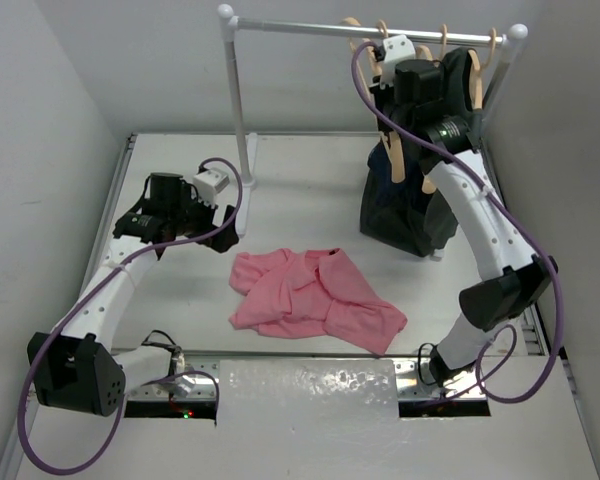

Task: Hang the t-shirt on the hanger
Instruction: Pick up the hanger from the clothesline.

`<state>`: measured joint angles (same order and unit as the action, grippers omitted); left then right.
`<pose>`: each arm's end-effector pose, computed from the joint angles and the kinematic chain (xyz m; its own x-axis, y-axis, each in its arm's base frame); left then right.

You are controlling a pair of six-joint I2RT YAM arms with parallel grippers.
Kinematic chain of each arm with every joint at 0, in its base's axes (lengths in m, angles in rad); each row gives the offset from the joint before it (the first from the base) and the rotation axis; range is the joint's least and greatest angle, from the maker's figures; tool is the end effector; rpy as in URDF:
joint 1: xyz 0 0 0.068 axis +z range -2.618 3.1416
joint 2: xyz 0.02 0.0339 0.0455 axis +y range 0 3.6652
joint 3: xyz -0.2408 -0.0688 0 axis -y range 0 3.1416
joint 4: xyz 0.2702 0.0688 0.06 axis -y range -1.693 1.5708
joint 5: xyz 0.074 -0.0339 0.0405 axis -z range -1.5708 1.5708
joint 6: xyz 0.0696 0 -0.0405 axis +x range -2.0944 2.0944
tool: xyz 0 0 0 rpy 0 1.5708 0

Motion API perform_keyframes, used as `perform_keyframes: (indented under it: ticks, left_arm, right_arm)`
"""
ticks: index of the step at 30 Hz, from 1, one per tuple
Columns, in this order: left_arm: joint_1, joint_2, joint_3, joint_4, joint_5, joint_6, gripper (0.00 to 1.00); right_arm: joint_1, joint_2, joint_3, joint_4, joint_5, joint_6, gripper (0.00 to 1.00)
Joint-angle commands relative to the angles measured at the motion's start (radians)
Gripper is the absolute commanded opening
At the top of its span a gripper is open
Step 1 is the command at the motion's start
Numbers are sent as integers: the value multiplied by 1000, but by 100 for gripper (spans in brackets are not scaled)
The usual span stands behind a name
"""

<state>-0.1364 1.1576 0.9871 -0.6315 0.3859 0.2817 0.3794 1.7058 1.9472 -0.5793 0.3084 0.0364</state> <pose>0.2897 -0.0662 0.2478 -0.5769 0.3391 -0.7431 0.5680 0.8203 -0.0666 0.4099 0.1407 0.4284 -0.3109 -0.0866 -0.9465 -0.0756 0.9949 -0.0662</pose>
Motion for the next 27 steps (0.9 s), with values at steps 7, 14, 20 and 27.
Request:
perform_keyframes:
  ticks: [7, 14, 20, 27]
  left_arm:
    - [-5, 31, 90, 30, 39, 13, 98]
    - [-5, 28, 96, 32, 33, 13, 98]
    - [-69, 25, 104, 13, 53, 53, 85]
    - [-364, 210, 148, -77, 40, -19, 64]
  right_arm:
    - [6, -202, -131, 225, -91, -114, 0]
    - [6, -186, -145, 263, -149, -135, 0]
    - [35, -293, -273, 179, -304, -110, 0]
    - [81, -583, -796, 134, -255, 16, 0]
